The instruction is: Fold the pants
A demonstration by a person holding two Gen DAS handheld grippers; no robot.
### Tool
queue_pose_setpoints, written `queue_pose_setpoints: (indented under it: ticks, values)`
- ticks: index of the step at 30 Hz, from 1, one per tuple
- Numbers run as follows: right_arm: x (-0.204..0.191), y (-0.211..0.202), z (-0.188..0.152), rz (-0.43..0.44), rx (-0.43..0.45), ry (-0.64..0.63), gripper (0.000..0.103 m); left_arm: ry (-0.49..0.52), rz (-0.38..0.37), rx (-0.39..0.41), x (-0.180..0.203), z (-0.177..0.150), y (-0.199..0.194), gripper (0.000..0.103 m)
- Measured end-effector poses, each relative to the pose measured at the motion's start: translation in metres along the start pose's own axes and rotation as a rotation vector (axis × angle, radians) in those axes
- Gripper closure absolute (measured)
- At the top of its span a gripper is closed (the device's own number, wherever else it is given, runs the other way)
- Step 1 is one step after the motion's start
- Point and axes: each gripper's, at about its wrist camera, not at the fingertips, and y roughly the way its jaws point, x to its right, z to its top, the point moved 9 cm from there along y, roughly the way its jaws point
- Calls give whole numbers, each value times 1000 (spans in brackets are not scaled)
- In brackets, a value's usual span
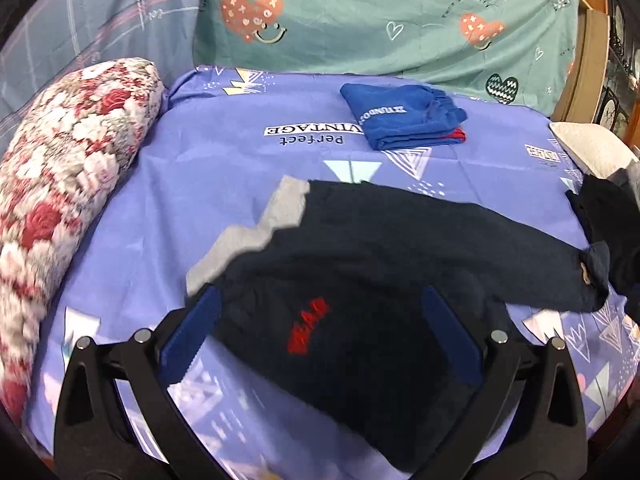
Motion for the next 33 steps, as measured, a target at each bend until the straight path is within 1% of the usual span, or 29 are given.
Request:
queue_pose_setpoints:
  ticks: [1, 2, 4, 6, 8, 10, 14, 15, 16, 18, 21, 23, 25, 26, 27, 28, 29, 31, 32, 33]
  values:
    - [7, 3, 0, -14, -3, 10, 1, 8, 25, -11, -8, 14, 13, 2]
    - [13, 5, 2, -21, -6, 21, 1, 12, 40, -23, -12, 22, 22, 2]
    - [28, 9, 5, -34, -12, 54, 1, 22, 39, -89, -17, 41, 56, 2]
    - [42, 13, 10, -47, -17, 83, 1, 43, 57, -144, -20, 54, 91, 2]
    - [55, 14, 14, -67, -17, 106, 1, 72, 85, -191, -23, 61, 123, 2]
    - [66, 13, 18, -83, -13, 117, 1, 75, 64, -242, -24, 67, 154, 2]
    - [90, 10, 22, -117, -4, 137, 1, 74, 42, -284, -25, 72, 184, 2]
    - [94, 9, 23, -121, -7, 142, 1, 90, 53, -315, -23, 68, 192, 2]
    - [101, 8, 24, -130, -8, 148, 1, 103, 58, -346, -20, 63, 198, 3]
    - [113, 5, 25, -143, -3, 159, 1, 132, 44, -375, -10, 54, 201, 10]
    - [129, 2, 30, -165, 4, 170, 1, 170, 62, -338, -4, 54, 195, 23]
    - [134, 10, 33, -153, -18, 169, 1, 160, 44, -331, -3, 54, 193, 28]
    - [134, 18, 36, -142, -51, 168, 1, 151, 39, -325, -5, 54, 195, 27]
    - [130, 27, 39, -122, -74, 164, 1, 142, 38, -325, -6, 55, 197, 20]
    - [126, 32, 41, -113, -88, 159, 1, 139, 41, -338, -8, 54, 200, 9]
    - [119, 39, 42, -103, -106, 145, 1, 129, 58, -335, -11, 54, 202, 5]
    - [109, 47, 43, -97, -125, 117, 1, 121, 69, -335, -15, 54, 204, 2]
    - [89, 65, 41, -112, -164, 46, 1, 81, 26, -339, -17, 55, 209, 2]
    - [83, 72, 39, -140, -185, 10, 1, 68, 3, -336, -18, 55, 210, 3]
    - [79, 81, 34, -193, -212, -32, 6, 50, -40, -331, -18, 55, 210, 13]
